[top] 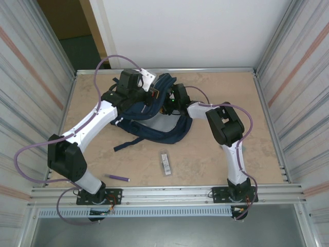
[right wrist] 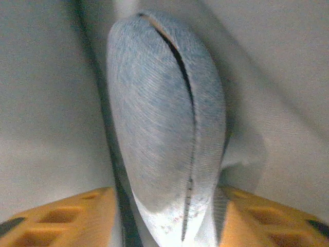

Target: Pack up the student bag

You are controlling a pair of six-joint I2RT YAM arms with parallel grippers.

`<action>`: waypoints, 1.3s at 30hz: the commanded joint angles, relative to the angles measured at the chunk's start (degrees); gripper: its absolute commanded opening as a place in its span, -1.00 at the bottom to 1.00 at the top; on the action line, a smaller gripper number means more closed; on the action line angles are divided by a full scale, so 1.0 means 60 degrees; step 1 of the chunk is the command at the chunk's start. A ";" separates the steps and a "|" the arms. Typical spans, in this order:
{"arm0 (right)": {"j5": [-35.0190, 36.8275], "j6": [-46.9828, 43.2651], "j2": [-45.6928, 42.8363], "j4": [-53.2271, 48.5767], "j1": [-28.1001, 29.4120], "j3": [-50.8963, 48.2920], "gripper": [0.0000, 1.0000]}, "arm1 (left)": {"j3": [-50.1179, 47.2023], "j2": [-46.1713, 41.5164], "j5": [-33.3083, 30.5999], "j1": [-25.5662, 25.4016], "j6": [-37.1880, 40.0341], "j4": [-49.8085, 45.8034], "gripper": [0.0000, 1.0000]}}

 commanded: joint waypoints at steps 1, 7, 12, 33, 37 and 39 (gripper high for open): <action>-0.0417 -0.0150 0.0228 0.0411 0.0199 0.0216 -0.10 | 0.0717 -0.0432 0.0568 -0.0151 0.0248 0.1022 -1.00; -0.0203 -0.0408 0.1052 0.0117 0.0341 0.1238 -0.23 | 0.0781 -0.0395 0.0744 -0.0151 0.0294 0.0946 -1.00; -0.0270 -0.0455 0.1920 0.0346 0.0453 0.2346 -0.43 | 0.0783 -0.0416 0.0803 -0.0151 0.0482 0.0781 -1.00; -0.0590 0.0840 0.1541 0.2729 0.0092 0.1358 -0.51 | -0.0370 -0.0612 -0.1211 0.0039 0.0361 0.1038 -1.00; -0.0719 0.0301 -0.0096 0.2520 -0.0297 -0.0535 -0.48 | -0.0480 -0.0212 -0.2208 0.0039 0.0153 0.0804 -1.00; -0.0885 0.0050 -0.0807 0.2452 -0.0451 -0.1278 -0.46 | -0.0634 -0.0083 -0.2108 0.0039 0.0119 0.0871 -1.00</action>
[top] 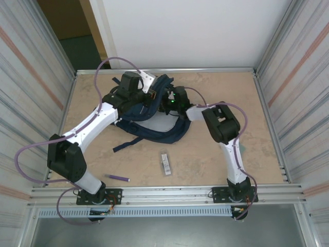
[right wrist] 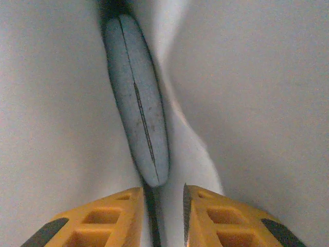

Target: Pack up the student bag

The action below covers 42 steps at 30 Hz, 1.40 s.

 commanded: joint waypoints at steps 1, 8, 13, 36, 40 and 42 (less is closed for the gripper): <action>-0.0329 -0.0677 -0.1531 -0.0171 -0.0318 -0.0997 -0.46 | -0.0185 0.0052 -0.0626 0.0043 -0.0125 0.0645 -1.00; 0.0142 -0.3527 -0.4773 -0.4032 -0.1307 -0.2965 -0.34 | -0.0269 0.0798 -0.0660 -0.0077 -0.0206 0.0669 -1.00; 0.2130 -0.5996 -0.7737 -0.7833 -0.2062 -0.3953 -0.09 | -0.0438 0.1462 -0.2226 -0.1045 0.1399 0.0937 -1.00; 0.4721 -0.6182 -1.1617 -1.0504 -0.5583 -0.8349 0.29 | -0.1573 -0.0344 0.1128 -0.2715 -0.2007 0.1580 0.33; 0.4382 -0.6844 -1.0780 -0.9738 -0.5586 -0.8236 -0.14 | -0.1964 -0.0577 0.1268 -0.2739 -0.2013 0.1785 0.32; 0.4501 -0.7012 -1.0419 -0.9460 -0.5590 -0.8232 -0.23 | -0.2091 -0.0642 0.1202 -0.2729 -0.2209 0.1693 0.32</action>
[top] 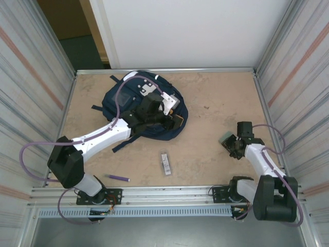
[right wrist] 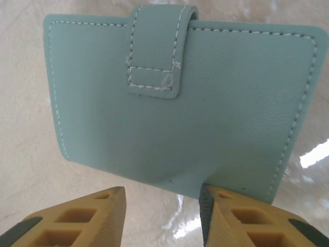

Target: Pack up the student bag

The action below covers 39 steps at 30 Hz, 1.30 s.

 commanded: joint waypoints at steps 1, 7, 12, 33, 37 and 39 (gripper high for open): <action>-0.0137 -0.0617 0.0646 0.0902 -0.0056 0.0070 -0.31 | -0.0379 -0.0307 0.0480 0.0025 -0.0704 0.0257 0.32; -0.1098 -0.0934 0.1829 0.1336 0.0684 0.0528 -0.40 | -0.1193 0.0027 0.1171 -0.0170 -0.1595 0.1241 0.28; -0.1568 -0.0523 0.2442 0.1437 0.2810 0.1267 -0.35 | -0.0922 0.0296 0.1088 -0.0168 -0.1649 0.0841 0.29; -0.1327 -0.1913 0.2758 0.0256 0.0044 0.2823 -0.03 | 0.0767 0.2782 0.1890 -0.1182 -0.3986 0.0534 0.19; -0.1259 -0.2576 0.3600 0.0610 0.0119 0.3143 -0.14 | 0.1320 0.3503 0.2332 -0.1329 -0.4401 0.0519 0.18; -0.1526 -0.2690 0.3971 0.0565 0.0127 0.3262 -0.16 | 0.1428 0.3623 0.2367 -0.1323 -0.4489 0.0472 0.17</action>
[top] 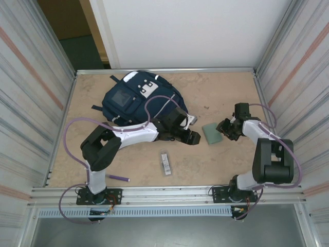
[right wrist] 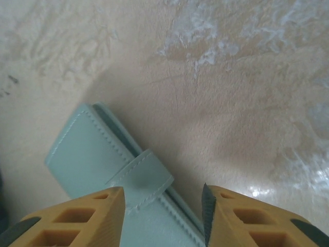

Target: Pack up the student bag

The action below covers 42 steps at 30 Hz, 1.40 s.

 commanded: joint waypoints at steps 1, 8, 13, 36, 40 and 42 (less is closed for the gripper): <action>-0.0393 -0.0633 0.0417 0.0168 0.0115 0.0344 -0.17 | 0.0379 0.0095 0.0229 0.0054 -0.0430 -0.0120 0.17; -0.2009 -0.0389 -0.0402 0.0056 0.1449 -0.0505 -0.12 | 0.0945 0.0175 -0.0333 0.0090 0.0398 -0.1490 0.18; -0.2099 -0.0186 -0.1300 -0.0295 0.1849 -0.0732 -0.01 | 0.1353 0.0693 -0.0483 0.0387 0.0723 -0.2097 0.18; -0.4544 -0.0846 0.1424 0.1534 0.0980 -0.0374 0.05 | 0.2911 0.3095 0.0840 0.0663 0.0647 -0.2858 -0.34; -0.4698 -0.0919 0.1634 0.1805 0.1225 -0.0523 -0.09 | 0.2608 0.3050 0.0900 0.0811 0.0788 -0.2723 -0.34; -0.4725 -0.0906 0.1654 0.2017 0.1457 -0.0689 -0.17 | 0.2592 0.2980 0.1129 0.0908 0.0744 -0.2792 -0.34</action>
